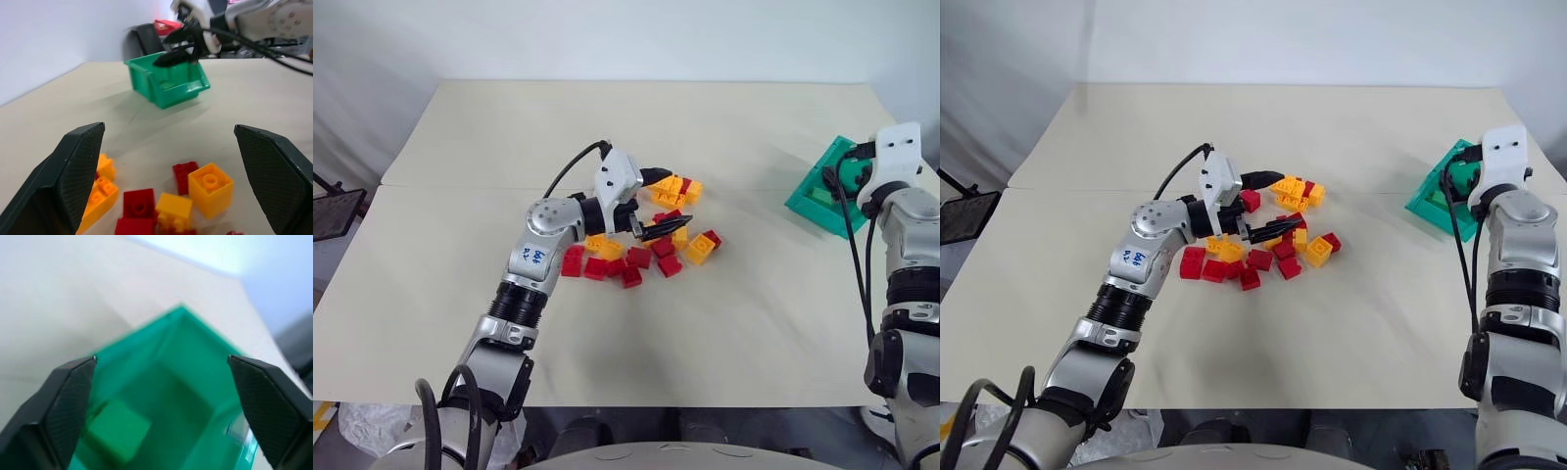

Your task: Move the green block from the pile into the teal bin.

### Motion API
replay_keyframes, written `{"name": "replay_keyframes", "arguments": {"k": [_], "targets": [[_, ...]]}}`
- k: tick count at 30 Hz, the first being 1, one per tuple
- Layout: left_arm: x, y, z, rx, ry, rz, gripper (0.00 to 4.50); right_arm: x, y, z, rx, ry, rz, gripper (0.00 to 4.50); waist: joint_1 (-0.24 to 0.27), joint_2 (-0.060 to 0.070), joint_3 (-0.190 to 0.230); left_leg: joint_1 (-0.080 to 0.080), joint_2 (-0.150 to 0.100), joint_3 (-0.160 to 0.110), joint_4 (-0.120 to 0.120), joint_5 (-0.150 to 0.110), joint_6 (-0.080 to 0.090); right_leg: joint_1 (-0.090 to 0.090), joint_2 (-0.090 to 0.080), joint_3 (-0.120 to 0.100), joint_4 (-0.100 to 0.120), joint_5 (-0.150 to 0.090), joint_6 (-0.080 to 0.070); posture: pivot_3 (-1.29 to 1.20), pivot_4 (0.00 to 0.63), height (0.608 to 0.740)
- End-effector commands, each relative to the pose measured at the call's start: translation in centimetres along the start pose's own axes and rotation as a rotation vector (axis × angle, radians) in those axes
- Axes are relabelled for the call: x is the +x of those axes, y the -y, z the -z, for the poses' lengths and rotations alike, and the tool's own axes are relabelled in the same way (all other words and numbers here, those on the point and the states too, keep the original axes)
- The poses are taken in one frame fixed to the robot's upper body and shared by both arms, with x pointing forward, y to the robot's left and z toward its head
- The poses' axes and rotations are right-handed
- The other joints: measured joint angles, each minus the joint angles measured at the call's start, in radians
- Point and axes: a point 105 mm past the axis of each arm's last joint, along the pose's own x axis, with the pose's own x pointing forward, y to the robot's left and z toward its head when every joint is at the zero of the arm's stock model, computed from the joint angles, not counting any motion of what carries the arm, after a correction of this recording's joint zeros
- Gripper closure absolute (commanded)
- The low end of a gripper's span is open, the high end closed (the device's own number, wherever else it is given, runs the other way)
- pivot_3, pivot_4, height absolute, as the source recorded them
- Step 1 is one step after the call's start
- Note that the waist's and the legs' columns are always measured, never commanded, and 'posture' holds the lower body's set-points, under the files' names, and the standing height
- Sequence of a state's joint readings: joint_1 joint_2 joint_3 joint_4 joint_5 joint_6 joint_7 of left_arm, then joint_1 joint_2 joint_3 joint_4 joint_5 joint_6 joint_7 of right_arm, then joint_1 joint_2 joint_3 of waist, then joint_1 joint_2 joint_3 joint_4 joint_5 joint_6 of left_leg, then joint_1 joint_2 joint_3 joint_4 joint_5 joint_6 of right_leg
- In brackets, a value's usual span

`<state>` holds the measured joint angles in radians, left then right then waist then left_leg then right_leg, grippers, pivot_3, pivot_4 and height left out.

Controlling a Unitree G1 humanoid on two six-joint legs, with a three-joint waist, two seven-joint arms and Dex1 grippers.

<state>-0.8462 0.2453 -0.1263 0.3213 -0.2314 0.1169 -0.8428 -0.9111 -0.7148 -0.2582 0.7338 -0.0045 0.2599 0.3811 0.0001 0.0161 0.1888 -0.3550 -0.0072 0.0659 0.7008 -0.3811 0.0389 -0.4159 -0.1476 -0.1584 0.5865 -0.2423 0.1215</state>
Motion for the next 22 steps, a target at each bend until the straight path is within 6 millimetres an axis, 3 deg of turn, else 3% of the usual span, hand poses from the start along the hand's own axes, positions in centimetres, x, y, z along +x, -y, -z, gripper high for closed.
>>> {"name": "replay_keyframes", "arguments": {"k": [1, 5, 8, 10, 13, 17, 20, 22], "targets": [[-1.9, -0.5, -0.6, -0.008, 0.022, -0.031, 0.0, -1.6, 0.4, -3.9, -0.058, 0.142, -0.067, 0.03, -0.001, 0.0, 0.0, 0.0, 0.0, 0.0, 0.0, 0.0, 0.0, 0.0, 0.0, 0.0, 0.0, 0.0, 0.0, 0.0, 0.15, 0.74], [-4.8, -0.9, -0.2, -0.069, 0.011, -0.056, 0.0, -4.2, -2.6, -4.5, -0.107, 0.177, -0.279, 0.03, -0.001, 0.0, 0.0, 0.0, 0.001, -0.002, 0.0, 0.0, 0.0, 0.0, 0.0, 0.0, 0.0, 0.0, 0.0, 0.0, 0.15, 0.74], [-9.8, -1.8, 1.6, -0.055, -0.119, -0.137, 0.0, -9.8, -7.8, -1.4, -0.197, 0.146, -0.628, 0.03, 0.005, 0.0, 0.0, 0.0, 0.001, -0.004, 0.0, 0.0, 0.0, 0.0, 0.001, -0.001, -0.001, 0.0, 0.0, 0.0, 0.15, 0.74], [-12.4, -1.8, 1.9, -0.075, -0.154, -0.153, 0.0, -12.4, -9.1, 1.1, -0.203, 0.093, -0.76, 0.03, 0.007, 0.0, 0.0, 0.001, 0.002, -0.005, -0.001, -0.001, -0.002, 0.0, 0.002, -0.001, -0.001, 0.0, 0.0, 0.0, 0.15, 0.74], [-15.2, -2.2, 2.3, -0.076, -0.201, -0.212, 0.0, -14.3, -9.5, 3.2, -0.206, 0.026, -0.842, 0.03, 0.015, 0.0, 0.001, 0.001, -0.001, -0.003, 0.002, -0.001, 0.001, 0.001, 0.0, 0.002, -0.002, 0.001, 0.002, 0.0, 0.15, 0.74], [-18.2, -2.8, 2.4, -0.03, -0.225, -0.286, 0.0, -15.3, -9.2, 4.2, -0.206, 0.012, -0.871, 0.03, 0.024, 0.0, 0.0, 0.005, -0.002, -0.005, 0.004, 0.0, 0.004, 0.006, -0.001, 0.005, -0.004, 0.004, 0.004, 0.0, 0.15, 0.74], [-21.5, -1.6, 2.5, -0.047, -0.251, -0.33, 0.0, -15.7, -8.8, 4.6, -0.192, 0.018, -0.925, 0.03, 0.021, 0.0, 0.0, 0.005, -0.001, -0.006, 0.004, -0.001, 0.002, 0.005, -0.001, 0.005, -0.002, 0.004, 0.003, 0.0, 0.15, 0.74], [-22.5, -0.7, 2.4, -0.055, -0.254, -0.315, 0.0, -15.6, -8.8, 4.7, -0.199, 0.025, -0.949, 0.03, 0.019, 0.0, 0.0, 0.005, 0.0, -0.006, 0.003, -0.002, 0.001, 0.004, 0.0, 0.004, -0.002, 0.004, 0.002, 0.0, 0.15, 0.74]]}}
